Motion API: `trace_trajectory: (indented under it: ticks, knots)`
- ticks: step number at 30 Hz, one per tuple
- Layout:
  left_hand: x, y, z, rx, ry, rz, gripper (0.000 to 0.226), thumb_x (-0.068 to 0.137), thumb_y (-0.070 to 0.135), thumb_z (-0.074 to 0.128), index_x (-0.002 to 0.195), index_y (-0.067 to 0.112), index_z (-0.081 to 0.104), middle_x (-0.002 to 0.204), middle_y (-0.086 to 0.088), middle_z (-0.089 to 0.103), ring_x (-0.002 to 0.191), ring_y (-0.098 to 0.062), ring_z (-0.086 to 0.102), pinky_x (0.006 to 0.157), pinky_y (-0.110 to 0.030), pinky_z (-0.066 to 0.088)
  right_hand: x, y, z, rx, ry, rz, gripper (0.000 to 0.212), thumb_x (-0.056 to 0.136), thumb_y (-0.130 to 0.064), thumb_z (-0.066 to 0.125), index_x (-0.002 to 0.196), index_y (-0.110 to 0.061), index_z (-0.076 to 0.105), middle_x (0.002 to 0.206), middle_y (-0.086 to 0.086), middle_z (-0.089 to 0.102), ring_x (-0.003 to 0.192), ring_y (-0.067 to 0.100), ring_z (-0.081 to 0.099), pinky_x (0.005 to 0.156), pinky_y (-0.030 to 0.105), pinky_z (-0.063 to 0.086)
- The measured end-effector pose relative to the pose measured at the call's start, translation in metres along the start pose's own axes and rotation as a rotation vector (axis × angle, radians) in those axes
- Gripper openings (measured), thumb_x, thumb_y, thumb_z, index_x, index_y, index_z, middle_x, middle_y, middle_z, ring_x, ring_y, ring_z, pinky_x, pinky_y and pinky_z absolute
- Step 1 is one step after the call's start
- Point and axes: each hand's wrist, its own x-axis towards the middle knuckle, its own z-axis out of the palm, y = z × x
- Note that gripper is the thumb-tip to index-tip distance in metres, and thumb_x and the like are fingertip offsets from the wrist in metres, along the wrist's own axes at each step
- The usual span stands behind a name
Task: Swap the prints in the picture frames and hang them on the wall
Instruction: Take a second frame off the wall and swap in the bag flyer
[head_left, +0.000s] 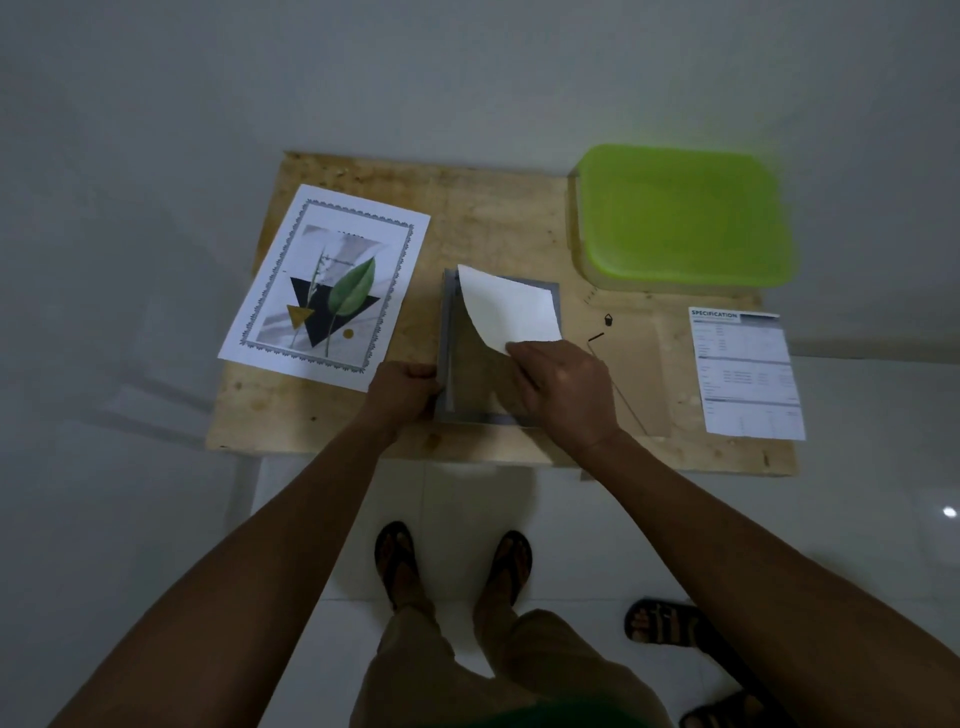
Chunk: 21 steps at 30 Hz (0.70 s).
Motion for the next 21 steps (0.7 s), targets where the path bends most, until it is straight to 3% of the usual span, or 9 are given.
trace_trajectory:
  ticks: [7,11,16,19,21]
  knots:
    - [-0.01,0.006,-0.002,0.264,0.147,0.114,0.027,0.084,0.01,0.075,0.11,0.005,0.074,0.11,-0.012,0.073,0.102,-0.027,0.069,0.092,-0.039,0.057,0.019,0.0,-0.029,-0.138,0.122,-0.074,0.017,0.093,-0.015,0.064,0.104,-0.012,0.077,0.096,0.005,0.077,0.077,0.027,0.072,0.054,0.034,0.055]
    - [-0.012,0.008,-0.003,0.287,0.124,0.096,0.018,0.082,0.003,0.074,0.1,0.005,0.077,0.1,-0.014,0.075,0.089,-0.025,0.072,0.088,-0.04,0.059,0.019,0.001,-0.035,-0.169,0.153,-0.076,0.017,0.094,-0.017,0.063,0.103,-0.012,0.076,0.097,0.003,0.077,0.077,0.026,0.071,0.051,0.034,0.053]
    - [-0.016,0.011,-0.004,0.445,0.111,0.182,0.027,0.077,0.007,0.078,0.104,0.007,0.077,0.105,-0.012,0.075,0.102,-0.026,0.068,0.096,-0.038,0.054,0.012,0.001,-0.035,-0.18,0.216,-0.064,0.016,0.091,-0.014,0.067,0.103,-0.011,0.077,0.097,0.004,0.077,0.076,0.025,0.072,0.053,0.034,0.054]
    - [-0.018,0.011,-0.003,0.519,0.084,0.212,0.033,0.074,0.006,0.079,0.106,0.009,0.076,0.103,-0.011,0.075,0.1,-0.026,0.068,0.091,-0.034,0.054,0.014,-0.004,-0.038,-0.077,0.271,0.093,0.015,0.09,-0.013,0.069,0.101,-0.01,0.078,0.095,0.004,0.078,0.077,0.021,0.072,0.061,0.031,0.056]
    - [-0.018,0.012,0.0,0.581,0.084,0.258,0.033,0.073,0.006,0.074,0.106,0.011,0.076,0.097,-0.012,0.075,0.096,-0.029,0.069,0.081,-0.034,0.054,0.017,-0.01,-0.044,0.11,0.367,0.374,0.015,0.089,-0.01,0.069,0.101,-0.008,0.078,0.092,0.002,0.077,0.075,0.014,0.07,0.065,0.025,0.055]
